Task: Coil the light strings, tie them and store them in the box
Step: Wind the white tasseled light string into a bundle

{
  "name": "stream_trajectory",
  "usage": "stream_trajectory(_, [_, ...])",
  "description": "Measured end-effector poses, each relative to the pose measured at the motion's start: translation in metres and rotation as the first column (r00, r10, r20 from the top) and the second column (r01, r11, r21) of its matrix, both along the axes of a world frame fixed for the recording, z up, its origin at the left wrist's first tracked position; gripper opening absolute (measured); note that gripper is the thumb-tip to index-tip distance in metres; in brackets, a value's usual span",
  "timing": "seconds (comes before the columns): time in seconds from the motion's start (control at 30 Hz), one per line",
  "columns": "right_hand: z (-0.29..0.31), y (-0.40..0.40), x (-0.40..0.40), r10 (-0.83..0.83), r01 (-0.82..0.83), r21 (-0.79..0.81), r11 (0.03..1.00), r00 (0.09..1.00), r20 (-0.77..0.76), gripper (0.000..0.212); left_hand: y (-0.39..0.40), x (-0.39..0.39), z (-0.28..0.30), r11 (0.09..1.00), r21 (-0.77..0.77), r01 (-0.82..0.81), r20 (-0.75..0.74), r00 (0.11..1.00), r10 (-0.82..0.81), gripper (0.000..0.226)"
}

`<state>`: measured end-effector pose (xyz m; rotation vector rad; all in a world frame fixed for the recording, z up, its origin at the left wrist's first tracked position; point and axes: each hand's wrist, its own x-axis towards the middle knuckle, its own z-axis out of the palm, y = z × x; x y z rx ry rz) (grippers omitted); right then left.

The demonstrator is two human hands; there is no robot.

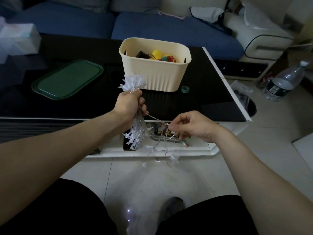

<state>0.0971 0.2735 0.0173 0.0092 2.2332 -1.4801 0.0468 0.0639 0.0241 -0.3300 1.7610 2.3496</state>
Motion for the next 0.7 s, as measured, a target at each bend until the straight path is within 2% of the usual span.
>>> stream_trajectory(0.17, [0.0012,0.0027,-0.0004,-0.045,0.054,0.113,0.992,0.996,-0.082,0.044,-0.0005,-0.0008,-0.0006,1.0,-0.01,-0.023,-0.006,1.0,0.023,0.025])
stream_trajectory(0.37, [-0.0005,0.0078,-0.0004,-0.046,0.056,0.093,0.994,0.993,-0.107,0.036,-0.0017,-0.0018,-0.0015,0.999,-0.023,-0.038,-0.01,0.999,0.037,0.022])
stream_trajectory(0.5, [-0.0006,0.009,0.001,-0.073,0.069,-0.028,0.997,0.989,-0.132,0.012,-0.0034,-0.0031,-0.003,0.998,-0.039,-0.039,-0.008,0.999,0.039,0.023])
stream_trajectory(0.7, [0.0024,0.0061,-0.0008,-0.097,0.087,-0.064,0.994,0.978,-0.183,0.013,-0.0011,-0.0005,-0.007,0.997,-0.072,-0.013,-0.008,1.0,0.013,0.023])
